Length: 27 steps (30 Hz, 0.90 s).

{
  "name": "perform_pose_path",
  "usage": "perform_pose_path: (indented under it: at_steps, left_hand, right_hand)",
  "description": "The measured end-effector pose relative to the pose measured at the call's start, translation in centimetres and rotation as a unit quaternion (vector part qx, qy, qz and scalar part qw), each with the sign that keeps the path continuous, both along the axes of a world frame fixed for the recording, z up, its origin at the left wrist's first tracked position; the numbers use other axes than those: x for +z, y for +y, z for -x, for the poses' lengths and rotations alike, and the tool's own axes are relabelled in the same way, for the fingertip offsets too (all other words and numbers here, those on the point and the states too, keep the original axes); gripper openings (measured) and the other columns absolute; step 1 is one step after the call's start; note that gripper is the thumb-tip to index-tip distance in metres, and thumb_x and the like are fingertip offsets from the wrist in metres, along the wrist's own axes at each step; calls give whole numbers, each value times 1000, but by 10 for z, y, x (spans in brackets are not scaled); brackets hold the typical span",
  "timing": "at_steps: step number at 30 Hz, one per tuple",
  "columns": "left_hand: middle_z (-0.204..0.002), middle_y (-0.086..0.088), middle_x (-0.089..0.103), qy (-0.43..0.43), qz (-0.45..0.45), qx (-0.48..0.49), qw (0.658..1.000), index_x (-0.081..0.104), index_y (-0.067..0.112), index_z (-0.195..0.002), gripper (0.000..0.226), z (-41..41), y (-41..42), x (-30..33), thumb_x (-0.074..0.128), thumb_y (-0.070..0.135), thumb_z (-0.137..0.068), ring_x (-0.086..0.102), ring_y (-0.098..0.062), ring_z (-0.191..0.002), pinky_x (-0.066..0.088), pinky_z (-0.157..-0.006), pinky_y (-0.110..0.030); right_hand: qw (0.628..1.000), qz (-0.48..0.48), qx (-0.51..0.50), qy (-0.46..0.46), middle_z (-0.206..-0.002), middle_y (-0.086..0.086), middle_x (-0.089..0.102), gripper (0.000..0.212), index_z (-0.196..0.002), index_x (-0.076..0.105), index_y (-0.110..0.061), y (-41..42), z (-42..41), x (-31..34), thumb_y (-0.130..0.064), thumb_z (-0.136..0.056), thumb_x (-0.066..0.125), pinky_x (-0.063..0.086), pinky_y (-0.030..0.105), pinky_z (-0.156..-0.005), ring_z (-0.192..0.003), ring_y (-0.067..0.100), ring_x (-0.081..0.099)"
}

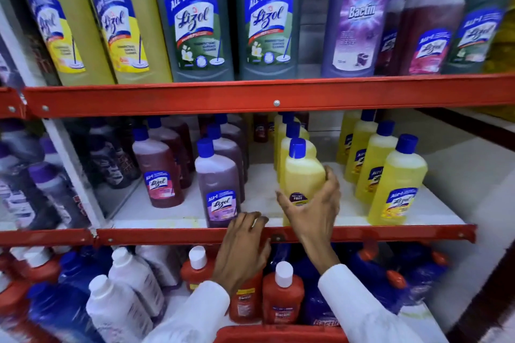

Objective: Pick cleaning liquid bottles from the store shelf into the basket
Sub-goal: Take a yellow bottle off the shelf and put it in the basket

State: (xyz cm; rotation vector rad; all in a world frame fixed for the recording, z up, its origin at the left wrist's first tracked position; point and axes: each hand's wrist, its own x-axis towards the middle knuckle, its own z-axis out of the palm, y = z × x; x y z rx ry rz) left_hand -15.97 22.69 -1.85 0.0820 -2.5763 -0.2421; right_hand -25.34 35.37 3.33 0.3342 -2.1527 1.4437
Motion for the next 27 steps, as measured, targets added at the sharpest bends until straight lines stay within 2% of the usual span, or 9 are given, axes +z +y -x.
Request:
perform_pose_path:
  at_steps: [5, 9, 13, 15, 17, 18, 20, 22, 27]
  left_hand:
    - [-109, -2, 65, -35, 7, 32, 999, 58, 20, -108, 32, 5, 9, -7, 60, 33, -79, 55, -26, -101, 39, -92, -37]
    - [-108, 1, 65, -27, -3, 38, 999, 57, 22, -107, 30, 7, 11, -8, 58, 35, -80, 55, -24, -102, 39, -94, -36]
    - [-106, 3, 66, -27, -17, 36, 999, 58, 23, -107, 29, 8, 12, -9, 59, 35, -80, 54, -22, -100, 40, -94, -37]
    - [-103, 4, 67, -25, -24, 34, 999, 58, 24, -105, 27, 9, 11, -10, 59, 35, -80, 54, -22, -97, 42, -92, -37]
    - [-101, 6, 66, -26, -26, 35, 999, 58, 27, -103, 25, 10, 10, -11, 59, 35, -79, 55, -21, -96, 42, -90, -36]
    - [-101, 6, 66, -26, -25, 37, 999, 58, 27, -103, 26, 11, 9, -13, 60, 35, -79, 55, -21, -96, 42, -89, -36]
    - [-102, 6, 67, -26, -31, 36, 999, 59, 28, -105, 28, 12, 7, -16, 62, 35, -78, 56, -21, -96, 43, -88, -36]
    - [-104, 7, 68, -23, -37, 34, 998, 59, 28, -108, 31, 13, 6, -18, 63, 35, -78, 56, -21, -98, 43, -90, -36]
    - [-102, 6, 68, -18, -42, 19, 999, 59, 28, -106, 31, 10, 5, -16, 64, 31, -75, 57, -21, -95, 46, -90, -39]
  right_hand:
    - [993, 63, 96, -13, -137, 9, 44, 97, -142, 29, -12, -2, 18, -2, -32, -68, 88, 52, 37, -95, -120, 22, 49]
    - [984, 115, 134, 10, -131, 1, 42, 97, -143, 29, -12, 7, 18, 0, -22, -68, 89, 40, 1, -84, -115, 16, 47]
    - [968, 195, 158, 20, -125, 3, 55, 91, -136, 36, -24, 25, 8, 25, -34, -60, 84, 56, 28, -79, -106, 22, 59]
    - [935, 273, 226, -15, -104, 1, 64, 75, -123, 47, -27, 39, 8, 43, -35, -55, 78, 58, 39, -67, -88, 18, 67]
    - [848, 370, 372, -69, -86, -3, 68, 62, -109, 61, -23, 52, 13, 58, -27, -49, 74, 52, 38, -65, -74, 16, 66]
    - [771, 414, 472, -106, -86, 0, 67, 66, -110, 64, -17, 57, 14, 65, -24, -46, 74, 50, 38, -69, -75, 20, 64]
    - [600, 463, 632, -161, -96, 9, 57, 83, -126, 49, -4, 63, 11, 77, -26, -49, 73, 42, 42, -74, -79, 28, 57]
    - [485, 477, 712, -172, -97, 8, 47, 89, -132, 35, -5, 65, 4, 86, -30, -52, 65, 33, 40, -69, -76, 26, 43]
    - [382, 466, 781, -164, -95, 6, 42, 92, -133, 35, -6, 74, -8, 95, -34, -49, 61, 26, 37, -63, -69, 20, 33]
